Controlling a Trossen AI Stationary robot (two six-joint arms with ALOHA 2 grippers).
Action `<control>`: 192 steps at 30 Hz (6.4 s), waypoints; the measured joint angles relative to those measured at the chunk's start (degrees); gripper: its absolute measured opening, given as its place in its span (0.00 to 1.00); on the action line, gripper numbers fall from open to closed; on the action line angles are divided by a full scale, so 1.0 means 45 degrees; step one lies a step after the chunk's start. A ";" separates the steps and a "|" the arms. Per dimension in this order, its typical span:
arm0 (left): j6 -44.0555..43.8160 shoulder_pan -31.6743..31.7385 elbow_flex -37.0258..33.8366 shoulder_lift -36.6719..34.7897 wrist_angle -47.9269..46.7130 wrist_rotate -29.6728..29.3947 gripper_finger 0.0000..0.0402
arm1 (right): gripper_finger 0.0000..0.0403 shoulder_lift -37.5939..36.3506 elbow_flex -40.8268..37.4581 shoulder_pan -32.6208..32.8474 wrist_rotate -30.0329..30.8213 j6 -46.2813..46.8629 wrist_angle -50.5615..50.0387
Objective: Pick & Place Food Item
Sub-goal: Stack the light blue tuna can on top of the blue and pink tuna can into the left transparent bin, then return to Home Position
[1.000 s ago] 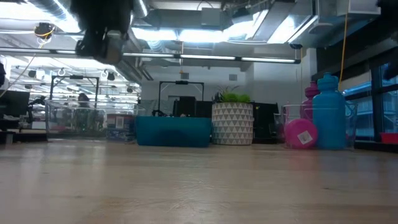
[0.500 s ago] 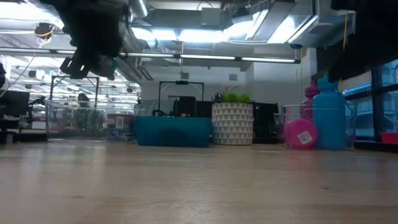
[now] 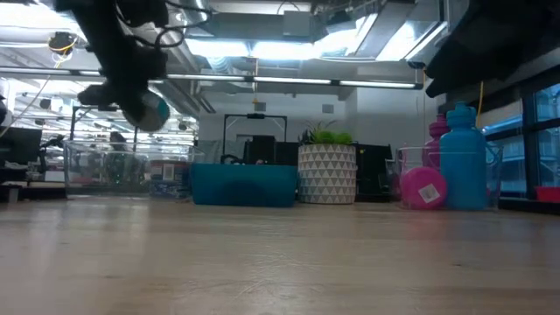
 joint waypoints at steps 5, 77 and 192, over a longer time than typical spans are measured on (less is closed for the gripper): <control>0.2062 0.0730 -0.0594 0.0243 0.1781 0.1377 0.28 | 0.67 0.0000 0.0000 0.0004 -0.0005 0.0010 0.0236; 0.1971 0.2999 0.0833 0.3695 0.2024 0.5479 0.58 | 0.67 0.0821 0.0000 0.0015 -0.2115 0.0101 0.1248; -0.8082 -0.6336 -0.9668 -0.9415 1.0832 0.9170 0.57 | 0.67 -1.1237 -1.0909 -0.9707 -1.3546 -0.9621 0.8844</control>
